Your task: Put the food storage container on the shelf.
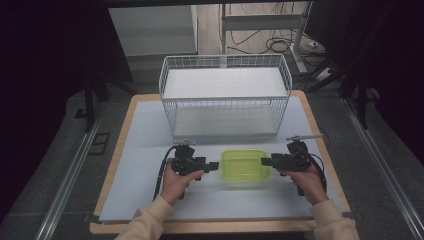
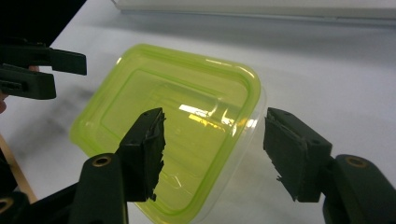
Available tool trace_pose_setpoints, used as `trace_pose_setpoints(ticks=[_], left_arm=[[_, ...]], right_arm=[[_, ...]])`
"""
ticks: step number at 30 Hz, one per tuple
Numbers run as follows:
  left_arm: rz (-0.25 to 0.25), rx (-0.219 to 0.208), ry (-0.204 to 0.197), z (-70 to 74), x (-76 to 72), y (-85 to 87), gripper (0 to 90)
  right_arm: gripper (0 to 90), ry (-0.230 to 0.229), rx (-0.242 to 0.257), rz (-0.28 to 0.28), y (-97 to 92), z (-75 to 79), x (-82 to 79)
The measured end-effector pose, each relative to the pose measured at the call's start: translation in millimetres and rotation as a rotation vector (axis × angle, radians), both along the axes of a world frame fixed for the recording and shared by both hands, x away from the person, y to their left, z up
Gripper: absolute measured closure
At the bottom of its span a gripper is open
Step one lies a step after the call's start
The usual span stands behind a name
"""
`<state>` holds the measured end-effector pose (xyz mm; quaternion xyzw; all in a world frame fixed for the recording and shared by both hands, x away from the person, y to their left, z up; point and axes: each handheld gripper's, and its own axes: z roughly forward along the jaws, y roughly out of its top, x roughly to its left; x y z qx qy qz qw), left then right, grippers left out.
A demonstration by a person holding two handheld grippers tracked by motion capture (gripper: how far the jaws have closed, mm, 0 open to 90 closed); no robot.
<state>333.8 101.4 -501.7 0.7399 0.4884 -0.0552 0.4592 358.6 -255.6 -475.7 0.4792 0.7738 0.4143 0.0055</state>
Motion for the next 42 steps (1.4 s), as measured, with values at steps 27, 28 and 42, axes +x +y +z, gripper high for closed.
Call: trace_pose_setpoints(ticks=[27,28,42], left_arm=[[-0.067,-0.059,0.084,-16.8,17.1,-31.5,69.0],[-0.064,-0.055,0.077,-15.9,16.1,-31.3,69.8],[-0.053,-0.07,-0.019,4.2,1.3,-22.4,80.7]], right_arm=[[67.2,0.123,0.059,0.007,-7.2,-19.8,8.5],[68.5,0.133,0.076,0.009,-8.7,-20.1,8.5],[78.8,0.071,0.118,-0.01,-7.3,-7.1,-4.7]])
